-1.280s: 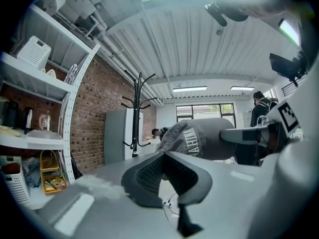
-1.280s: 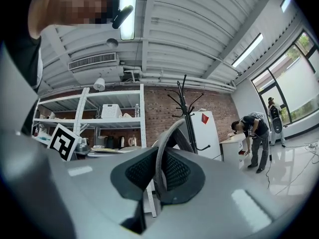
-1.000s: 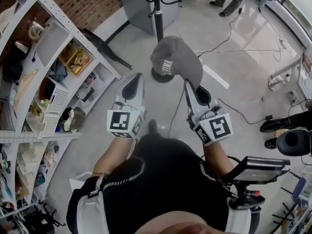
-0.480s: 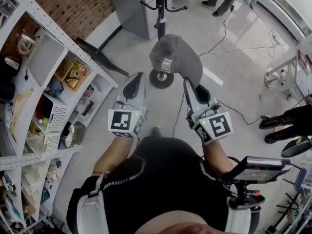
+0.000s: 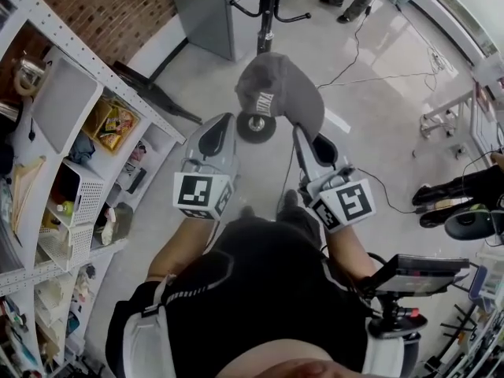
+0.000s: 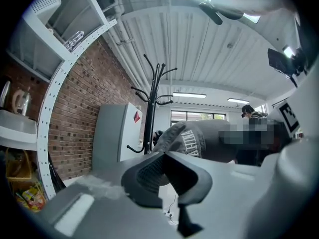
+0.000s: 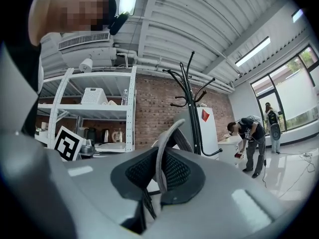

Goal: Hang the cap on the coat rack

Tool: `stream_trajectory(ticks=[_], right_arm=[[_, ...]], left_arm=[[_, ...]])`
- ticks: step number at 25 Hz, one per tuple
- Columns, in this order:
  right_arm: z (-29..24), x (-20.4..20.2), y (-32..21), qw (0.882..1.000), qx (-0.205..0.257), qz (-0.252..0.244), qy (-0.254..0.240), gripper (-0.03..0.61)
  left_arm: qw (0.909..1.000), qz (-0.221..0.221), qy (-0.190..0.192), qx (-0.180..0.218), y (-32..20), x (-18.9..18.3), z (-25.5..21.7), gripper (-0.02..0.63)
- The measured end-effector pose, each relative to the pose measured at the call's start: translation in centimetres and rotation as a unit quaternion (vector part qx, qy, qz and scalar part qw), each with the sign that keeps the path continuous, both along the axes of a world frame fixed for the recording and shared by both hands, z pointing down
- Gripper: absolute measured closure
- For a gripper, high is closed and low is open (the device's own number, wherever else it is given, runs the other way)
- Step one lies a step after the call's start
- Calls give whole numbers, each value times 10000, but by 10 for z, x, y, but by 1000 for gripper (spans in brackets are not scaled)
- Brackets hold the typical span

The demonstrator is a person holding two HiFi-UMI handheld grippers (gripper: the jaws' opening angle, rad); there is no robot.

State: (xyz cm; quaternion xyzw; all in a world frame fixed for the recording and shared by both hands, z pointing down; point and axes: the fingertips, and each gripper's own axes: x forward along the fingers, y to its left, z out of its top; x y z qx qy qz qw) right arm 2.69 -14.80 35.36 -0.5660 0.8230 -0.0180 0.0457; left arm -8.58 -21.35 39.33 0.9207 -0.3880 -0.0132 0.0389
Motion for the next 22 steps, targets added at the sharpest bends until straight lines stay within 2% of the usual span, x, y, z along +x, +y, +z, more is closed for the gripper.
stream_trajectory(ticks=[10,22], right_arm=[[-5,20,-55,9990,89,-443,-50,551],[-27,54,-102,9878,252,-1533,-84,551]], left_arm=[[9992,-384,-99,53,-39,15,-9,611],[9942,-1025,-160,270,-85,54,-37,611]])
